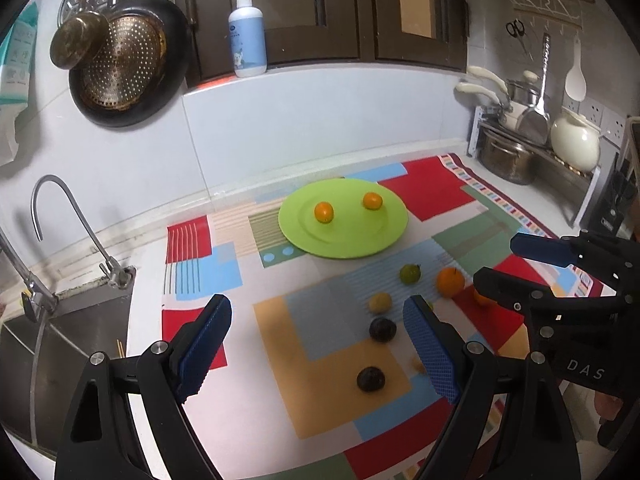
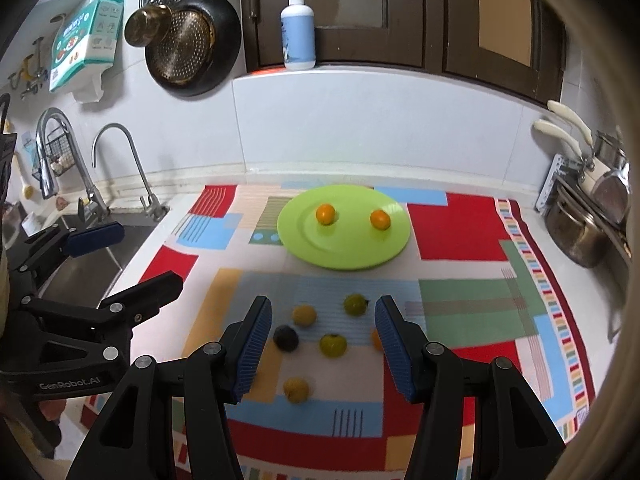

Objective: Organize fruits
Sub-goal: 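Withdraw both open tools from the plate back toward the fruits, then grasp a dark purple plum with the left tool while the right grasps a tan fruit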

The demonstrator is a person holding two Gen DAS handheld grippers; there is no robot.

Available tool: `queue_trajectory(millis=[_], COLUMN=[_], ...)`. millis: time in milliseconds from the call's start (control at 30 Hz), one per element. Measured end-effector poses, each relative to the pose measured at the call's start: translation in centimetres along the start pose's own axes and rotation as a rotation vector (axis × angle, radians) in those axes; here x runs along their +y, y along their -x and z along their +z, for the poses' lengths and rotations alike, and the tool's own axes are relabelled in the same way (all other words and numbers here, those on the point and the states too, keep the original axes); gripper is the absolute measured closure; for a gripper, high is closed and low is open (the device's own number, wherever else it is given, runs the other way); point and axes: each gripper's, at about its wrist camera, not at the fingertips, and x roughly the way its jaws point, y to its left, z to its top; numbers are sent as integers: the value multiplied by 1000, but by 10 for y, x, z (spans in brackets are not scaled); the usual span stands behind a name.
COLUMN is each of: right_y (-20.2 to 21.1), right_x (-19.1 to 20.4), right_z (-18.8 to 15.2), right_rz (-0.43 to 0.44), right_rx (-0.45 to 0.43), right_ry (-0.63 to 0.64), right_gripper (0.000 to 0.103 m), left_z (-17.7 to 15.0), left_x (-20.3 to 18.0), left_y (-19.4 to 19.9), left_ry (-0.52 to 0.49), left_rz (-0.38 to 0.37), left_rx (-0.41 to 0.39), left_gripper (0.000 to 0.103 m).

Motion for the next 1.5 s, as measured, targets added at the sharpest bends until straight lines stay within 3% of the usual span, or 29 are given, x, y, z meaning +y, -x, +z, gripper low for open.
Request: queue_trajectory(millis=[833, 1233, 1500], right_y=[-44, -67, -87], right_x=[29, 31, 27], right_z=[-72, -83, -85], right_rz=[-45, 3, 45], right_rx=[100, 156, 198], right_ry=[72, 132, 129], right_gripper=[49, 50, 58], left_z=[-74, -85, -87], left_x=[-17, -27, -30], left_y=[-39, -69, -88], left_ry=[-217, -250, -223], left_rz=[-160, -214, -262], left_rx=[-15, 61, 135], left_gripper=[16, 42, 56])
